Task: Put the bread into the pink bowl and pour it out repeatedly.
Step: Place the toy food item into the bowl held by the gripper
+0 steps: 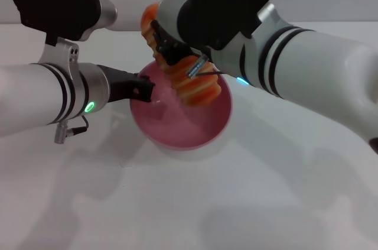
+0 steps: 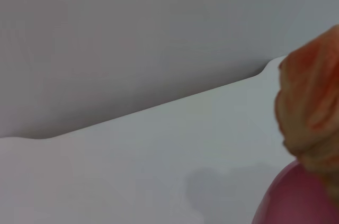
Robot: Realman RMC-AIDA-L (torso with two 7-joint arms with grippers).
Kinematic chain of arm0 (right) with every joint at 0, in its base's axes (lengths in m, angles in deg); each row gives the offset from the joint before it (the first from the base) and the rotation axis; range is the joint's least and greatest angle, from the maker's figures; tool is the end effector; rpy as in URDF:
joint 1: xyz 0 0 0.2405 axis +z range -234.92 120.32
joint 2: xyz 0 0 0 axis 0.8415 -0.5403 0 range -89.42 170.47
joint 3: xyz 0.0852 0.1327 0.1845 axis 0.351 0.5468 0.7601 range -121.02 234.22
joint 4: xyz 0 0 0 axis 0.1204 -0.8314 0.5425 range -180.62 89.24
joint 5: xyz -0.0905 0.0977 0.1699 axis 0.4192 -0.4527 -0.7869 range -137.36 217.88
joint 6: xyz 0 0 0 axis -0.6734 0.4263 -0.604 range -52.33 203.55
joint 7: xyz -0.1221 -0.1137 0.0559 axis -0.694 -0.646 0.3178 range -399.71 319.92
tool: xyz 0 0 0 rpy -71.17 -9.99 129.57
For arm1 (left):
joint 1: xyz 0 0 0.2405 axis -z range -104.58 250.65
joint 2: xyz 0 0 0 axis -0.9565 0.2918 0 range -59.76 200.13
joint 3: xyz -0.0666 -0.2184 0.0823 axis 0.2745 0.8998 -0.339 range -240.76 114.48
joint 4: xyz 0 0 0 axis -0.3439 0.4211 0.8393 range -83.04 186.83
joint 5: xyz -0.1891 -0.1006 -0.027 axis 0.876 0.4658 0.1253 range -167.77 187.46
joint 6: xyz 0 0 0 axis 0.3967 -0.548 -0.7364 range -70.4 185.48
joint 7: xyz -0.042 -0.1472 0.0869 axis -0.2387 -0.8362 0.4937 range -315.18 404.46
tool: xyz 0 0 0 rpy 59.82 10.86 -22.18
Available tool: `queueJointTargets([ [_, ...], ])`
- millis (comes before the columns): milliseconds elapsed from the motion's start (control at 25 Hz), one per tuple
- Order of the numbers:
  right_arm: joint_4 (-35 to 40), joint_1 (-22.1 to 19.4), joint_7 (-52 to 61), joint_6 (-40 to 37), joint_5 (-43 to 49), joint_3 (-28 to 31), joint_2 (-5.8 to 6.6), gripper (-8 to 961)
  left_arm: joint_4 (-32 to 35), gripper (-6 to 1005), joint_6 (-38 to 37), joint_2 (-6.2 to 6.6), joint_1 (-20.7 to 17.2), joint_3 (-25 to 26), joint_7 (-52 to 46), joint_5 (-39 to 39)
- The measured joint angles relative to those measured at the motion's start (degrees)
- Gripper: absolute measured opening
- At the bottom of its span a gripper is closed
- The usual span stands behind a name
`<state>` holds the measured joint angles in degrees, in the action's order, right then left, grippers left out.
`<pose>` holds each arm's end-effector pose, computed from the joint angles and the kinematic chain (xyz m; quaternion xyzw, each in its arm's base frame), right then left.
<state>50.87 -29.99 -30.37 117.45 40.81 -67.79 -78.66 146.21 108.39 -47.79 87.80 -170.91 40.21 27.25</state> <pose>0.0249 0.3462 -0.0911 -0.9102 0.1060 0.0788 0.3925 -0.1547 0.3587 -0.0475 -0.8457 -0.3695 -0.0223 0.3843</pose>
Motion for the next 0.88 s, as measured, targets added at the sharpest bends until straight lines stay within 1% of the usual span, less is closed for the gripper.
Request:
queueJointTargets([
  [200,1.63,-2.37,0.21,-0.99,-0.02,0.55,0.0,165,0.03,49,0.0,0.08,-0.09,0.17,0.03,-0.21],
  [280,1.63,-2.45,0.22,-1.01,-0.03,0.65,0.0,332,0.1,49,0.01,0.11,-0.11,0.21,0.04,-0.37],
  [520,1.23,-2.79,0.42,-1.09,-0.11,0.91,0.0,571,0.12,49,0.03,0.11,-0.03,0.22,0.05,-0.43],
  [720,1.36,-3.3,1.0,-1.15,0.13,1.27,0.0,648,-0.03,49,-0.58,0.08,0.0,0.3,0.14,-0.73],
  [840,2.45,-4.76,4.67,-0.48,3.7,2.16,-0.01,695,-0.1,49,-1.07,0.1,-0.01,0.3,0.78,-1.6],
  [880,3.56,-6.02,6.67,0.61,6.63,3.0,-0.06,711,-0.12,49,-1.5,0.08,-0.16,0.3,1.59,-3.0],
])
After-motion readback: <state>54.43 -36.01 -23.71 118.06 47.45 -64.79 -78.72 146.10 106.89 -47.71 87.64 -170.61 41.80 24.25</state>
